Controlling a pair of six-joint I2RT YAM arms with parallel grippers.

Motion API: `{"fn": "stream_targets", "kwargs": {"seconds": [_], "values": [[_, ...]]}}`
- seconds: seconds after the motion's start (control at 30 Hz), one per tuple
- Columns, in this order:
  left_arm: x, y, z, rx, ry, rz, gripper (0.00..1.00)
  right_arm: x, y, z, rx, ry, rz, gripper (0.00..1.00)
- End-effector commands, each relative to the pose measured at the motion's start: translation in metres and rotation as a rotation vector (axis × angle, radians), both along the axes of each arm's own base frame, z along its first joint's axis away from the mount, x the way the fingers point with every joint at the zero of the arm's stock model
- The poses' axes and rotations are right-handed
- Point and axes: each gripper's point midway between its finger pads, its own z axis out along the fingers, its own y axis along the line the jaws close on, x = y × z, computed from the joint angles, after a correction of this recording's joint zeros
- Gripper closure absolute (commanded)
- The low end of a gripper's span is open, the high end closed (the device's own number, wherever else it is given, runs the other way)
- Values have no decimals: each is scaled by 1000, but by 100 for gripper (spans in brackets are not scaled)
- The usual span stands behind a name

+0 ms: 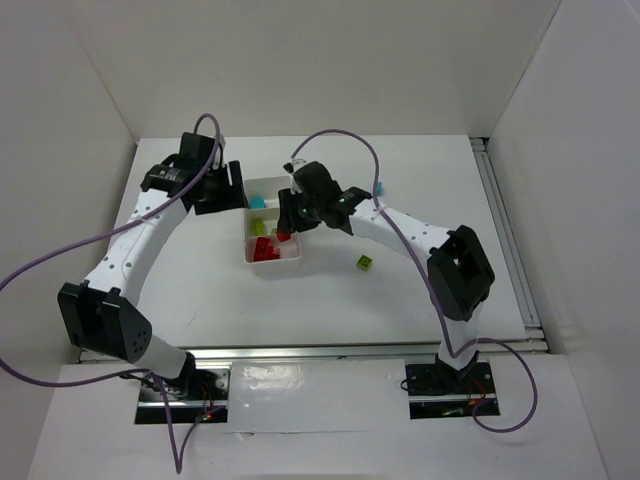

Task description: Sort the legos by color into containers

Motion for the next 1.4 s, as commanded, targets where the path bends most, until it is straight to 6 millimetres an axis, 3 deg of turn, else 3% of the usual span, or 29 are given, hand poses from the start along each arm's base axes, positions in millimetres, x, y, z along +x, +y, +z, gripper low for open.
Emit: {"fn": "stream_targets", "kwargs": {"seconds": [0.0, 0.13, 0.17, 0.23, 0.33, 0.47, 0.6, 0.7, 0.77, 0.8, 0.87, 0.97, 1.1, 1.27, 1.37], "values": [[-5, 3, 4, -44, 12, 11, 22, 6, 13, 4, -28, -53, 15, 89], [1, 4, -6, -73, 36, 21, 20, 1, 16, -2, -54, -43, 20, 59], [3, 6, -11, -86, 55, 32, 16, 3, 14, -2, -60, -50, 9, 41], [10, 6, -16, -101, 57, 45, 10, -1, 15, -4, -73, -47, 11, 33], [22, 5, -25, -114, 79, 59, 10, 3, 9, 17, -63, -91, -22, 25], [41, 7, -38, -148, 94, 103, 11, 15, -9, 43, -74, -158, -110, 27], [78, 30, -51, -269, 72, 260, 15, 35, -54, 76, -32, -209, -289, 33], [103, 25, -68, -374, 90, 223, 15, 50, -96, 81, -22, -212, -417, 33], [114, 18, -75, -402, 111, 185, 11, 56, -124, 72, -48, -177, -476, 32], [120, 15, -88, -413, 134, 167, 11, 59, -131, 68, -56, -171, -493, 32], [130, 7, -89, -414, 128, 141, 11, 58, -151, 67, -60, -158, -533, 31], [138, -7, -102, -396, 139, 75, 13, 56, -163, 61, -72, -148, -553, 31], [140, -48, -101, -418, 130, -67, 14, 55, -179, 52, -85, -115, -593, 31], [123, -113, -91, -446, 124, -259, 15, 55, -188, 50, -88, -103, -616, 31], [116, -135, -84, -473, 124, -331, 15, 57, -196, 49, -87, -90, -642, 31]]}}
